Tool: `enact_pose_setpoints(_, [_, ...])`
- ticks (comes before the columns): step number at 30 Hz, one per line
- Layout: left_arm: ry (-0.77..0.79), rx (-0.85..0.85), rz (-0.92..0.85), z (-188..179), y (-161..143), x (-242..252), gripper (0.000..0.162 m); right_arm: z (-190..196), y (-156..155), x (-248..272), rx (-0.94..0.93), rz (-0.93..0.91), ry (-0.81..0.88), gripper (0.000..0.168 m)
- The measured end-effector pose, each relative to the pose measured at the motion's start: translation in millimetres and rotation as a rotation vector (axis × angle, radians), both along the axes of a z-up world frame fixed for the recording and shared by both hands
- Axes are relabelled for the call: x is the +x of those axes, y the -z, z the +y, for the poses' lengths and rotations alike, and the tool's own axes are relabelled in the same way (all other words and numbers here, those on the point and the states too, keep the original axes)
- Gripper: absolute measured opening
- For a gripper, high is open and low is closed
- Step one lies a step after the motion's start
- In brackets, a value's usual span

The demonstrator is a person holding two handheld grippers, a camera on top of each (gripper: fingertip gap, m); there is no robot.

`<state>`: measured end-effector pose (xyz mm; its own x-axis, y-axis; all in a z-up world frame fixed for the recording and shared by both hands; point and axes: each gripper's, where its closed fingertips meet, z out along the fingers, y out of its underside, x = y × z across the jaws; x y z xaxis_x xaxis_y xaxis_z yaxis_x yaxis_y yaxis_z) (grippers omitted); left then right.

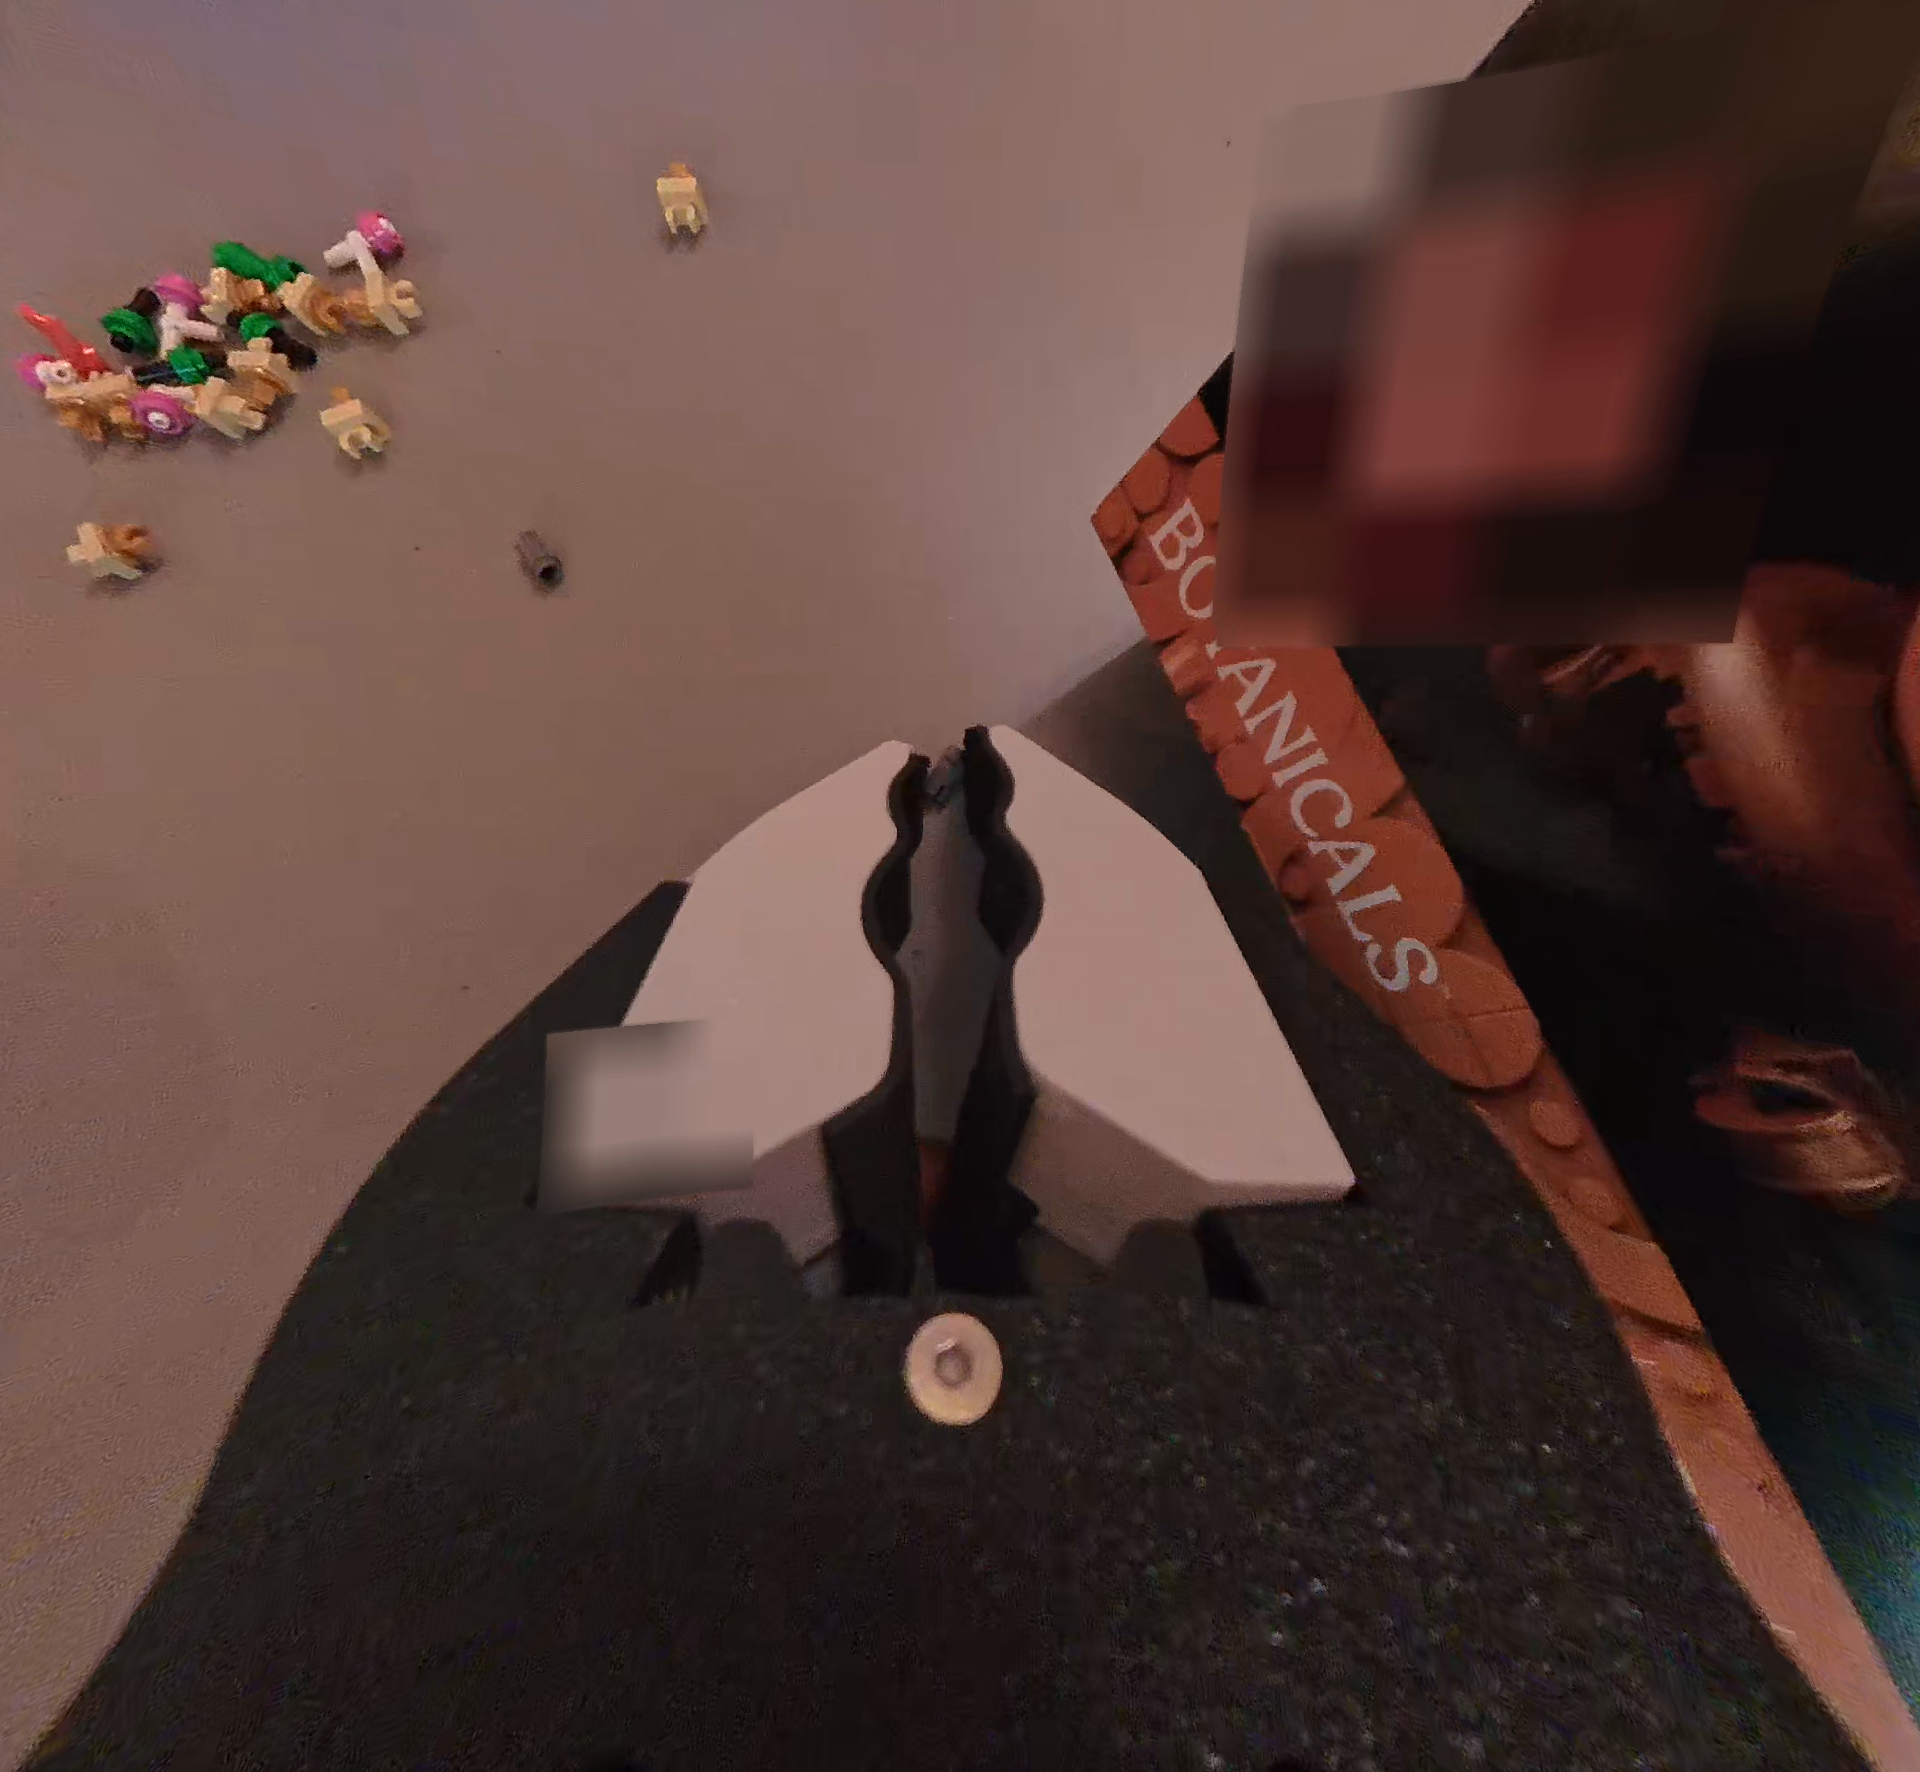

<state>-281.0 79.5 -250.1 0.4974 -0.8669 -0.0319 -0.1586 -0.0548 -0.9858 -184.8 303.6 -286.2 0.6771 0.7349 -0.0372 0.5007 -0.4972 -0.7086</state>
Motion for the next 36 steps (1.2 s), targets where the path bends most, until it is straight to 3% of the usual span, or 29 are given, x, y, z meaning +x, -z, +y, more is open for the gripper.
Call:
enact_pose_setpoints(6, [-0.001,0.0,0.0,1,-1,2,0.011,-30,-44,-13,0.024,0.137,-0.104,0.004])
enact_pose_setpoints(12, [-0.002,-0.005,-0.003,1,-1,2,0.011,-137,-116,-62,-0.013,0.389,-0.49,0.004])
enact_pose_setpoints(15, [-0.002,-0.004,-0.002,0,-1,1,0.011,-186,-110,-71,-0.06,0.32,-0.661,0.009])
enact_pose_setpoints(18, [-0.003,-0.001,0.0,0,-1,1,0.012,-198,-91,-68,-0.045,0.174,-0.709,0.024])
enact_pose_setpoints(24, [-0.004,0.002,0.004,1,-1,2,0.011,-191,-99,-65,0.0,0.192,-0.708,0.024])
enact_pose_setpoints(26, [-0.004,0.002,0.004,1,-1,1,0.012,-170,-107,-65,0.105,0.215,-0.664,0.024])
enact_pose_setpoints(28, [-0.004,0.002,0.005,1,-1,1,0.012,-129,-107,-64,0.171,0.217,-0.517,0.022])
enact_pose_setpoints(31, [-0.005,0.003,0.008,1,-1,1,0.012,-71,-64,-62,0.145,0.103,-0.347,0.021])
enact_pose_setpoints(36, [-0.006,0.004,0.008,1,-1,1,0.011,-34,-11,-75,0.08,0.038,-0.322,0.016])
